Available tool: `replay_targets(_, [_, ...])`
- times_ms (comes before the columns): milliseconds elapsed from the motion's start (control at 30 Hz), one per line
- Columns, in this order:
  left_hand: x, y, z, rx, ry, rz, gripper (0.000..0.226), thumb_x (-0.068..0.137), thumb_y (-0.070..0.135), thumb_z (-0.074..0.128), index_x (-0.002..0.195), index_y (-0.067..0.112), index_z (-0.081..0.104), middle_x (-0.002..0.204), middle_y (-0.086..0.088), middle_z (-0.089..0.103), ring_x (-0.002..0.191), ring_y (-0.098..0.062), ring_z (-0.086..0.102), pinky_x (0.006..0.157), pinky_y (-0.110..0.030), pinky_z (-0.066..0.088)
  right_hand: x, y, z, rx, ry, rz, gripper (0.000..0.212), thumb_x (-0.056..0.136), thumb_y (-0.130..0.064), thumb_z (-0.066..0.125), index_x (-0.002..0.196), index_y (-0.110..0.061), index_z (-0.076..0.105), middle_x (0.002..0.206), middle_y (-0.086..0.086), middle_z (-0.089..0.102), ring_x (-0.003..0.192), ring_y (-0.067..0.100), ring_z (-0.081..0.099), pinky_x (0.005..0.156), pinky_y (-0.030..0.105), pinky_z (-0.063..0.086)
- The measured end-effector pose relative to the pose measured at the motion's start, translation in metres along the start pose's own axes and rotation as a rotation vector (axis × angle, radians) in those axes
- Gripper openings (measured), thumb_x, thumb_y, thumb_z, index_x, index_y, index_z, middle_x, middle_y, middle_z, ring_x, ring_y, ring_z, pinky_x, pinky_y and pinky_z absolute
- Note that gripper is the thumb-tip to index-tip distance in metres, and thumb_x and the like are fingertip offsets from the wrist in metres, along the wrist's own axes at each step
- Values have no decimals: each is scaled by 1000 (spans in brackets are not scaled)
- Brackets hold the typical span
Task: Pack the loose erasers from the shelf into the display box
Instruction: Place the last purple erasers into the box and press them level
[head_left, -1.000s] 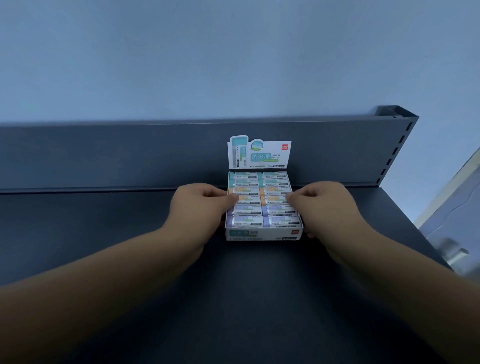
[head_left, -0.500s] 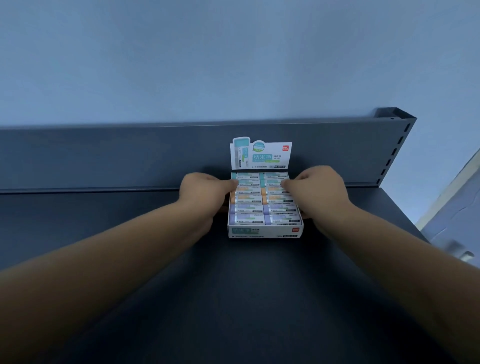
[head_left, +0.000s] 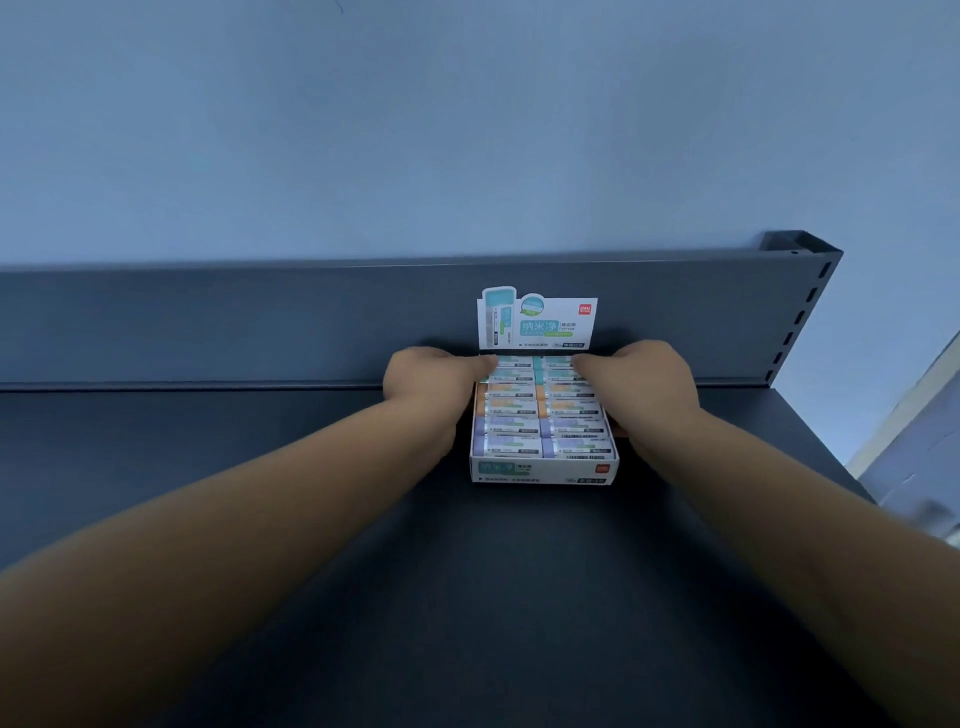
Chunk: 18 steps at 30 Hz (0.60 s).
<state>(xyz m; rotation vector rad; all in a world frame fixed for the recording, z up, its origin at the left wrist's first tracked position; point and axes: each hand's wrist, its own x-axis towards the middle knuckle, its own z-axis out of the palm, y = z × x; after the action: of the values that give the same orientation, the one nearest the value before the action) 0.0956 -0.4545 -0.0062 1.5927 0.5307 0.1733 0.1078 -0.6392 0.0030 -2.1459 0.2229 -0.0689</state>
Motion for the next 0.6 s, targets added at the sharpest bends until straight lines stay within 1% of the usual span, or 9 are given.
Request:
replay_targets(67, [0, 2, -3, 59, -9, 38, 31, 72, 24, 90, 76, -1, 72, 71, -6, 77, 69, -28, 76, 74, -49, 63, -2, 0, 0, -2, -8, -9, 45, 86, -43, 61, 78, 1, 66, 76, 10, 76, 74, 31, 74, 71, 48, 60])
replay_targets(133, [-8, 6, -11, 105, -52, 64, 35, 74, 26, 89, 79, -4, 72, 72, -7, 77, 70, -29, 77, 75, -50, 63, -11, 1, -5, -8, -30, -31, 57, 94, -53, 49, 75, -1, 63, 79, 12, 75, 72, 32, 72, 70, 44, 58])
replay_targets(200, [-22, 7, -20, 77, -133, 45, 38, 79, 22, 86, 89, -11, 68, 78, -13, 78, 73, -31, 77, 74, -50, 64, -24, 5, -17, -71, -65, -61, 70, 96, -61, 39, 84, 1, 67, 81, 13, 75, 79, 34, 70, 77, 44, 56])
replay_targets(233, [-31, 5, -25, 74, -177, 26, 38, 82, 19, 84, 92, -13, 67, 79, -15, 78, 73, -30, 77, 73, -47, 64, -31, 9, -25, -127, -76, -77, 72, 95, -64, 38, 89, 0, 70, 81, 14, 74, 80, 33, 70, 78, 42, 56])
replay_targets(267, [-40, 3, -29, 87, -218, 4, 37, 82, 17, 83, 94, -13, 66, 81, -16, 78, 73, -30, 77, 70, -43, 65, -39, 12, -34, -181, -91, -96, 72, 95, -67, 40, 90, -1, 71, 80, 14, 73, 77, 31, 69, 74, 39, 55])
replay_targets(333, [-58, -1, -35, 96, -279, -23, 34, 81, 13, 84, 95, -11, 66, 82, -15, 78, 74, -27, 78, 66, -35, 64, -55, 17, -46, -247, -163, -129, 65, 92, -67, 49, 80, -8, 71, 70, 6, 71, 58, 18, 62, 62, 32, 49])
replay_targets(400, [-65, -3, -35, 85, -277, -24, 31, 79, 10, 85, 95, -10, 67, 82, -14, 78, 75, -26, 78, 65, -32, 63, -64, 18, -47, -269, -212, -158, 49, 90, -61, 59, 71, -17, 72, 64, -5, 70, 49, 5, 58, 57, 30, 51])
replay_targets(500, [-67, -4, -32, 85, -242, 0, 32, 79, 10, 85, 95, -11, 67, 82, -14, 78, 75, -26, 78, 68, -35, 64, -65, 19, -41, -249, -162, -184, 32, 86, -48, 69, 73, -19, 74, 65, -8, 71, 55, 10, 63, 67, 39, 61])
replay_targets(600, [-72, -9, -33, 116, -237, 48, 28, 82, 16, 83, 94, -6, 71, 84, -10, 79, 78, -23, 78, 77, -39, 64, -67, 21, -43, -219, -175, -183, 32, 87, -50, 69, 76, -21, 75, 68, -7, 72, 57, 12, 64, 70, 39, 59])
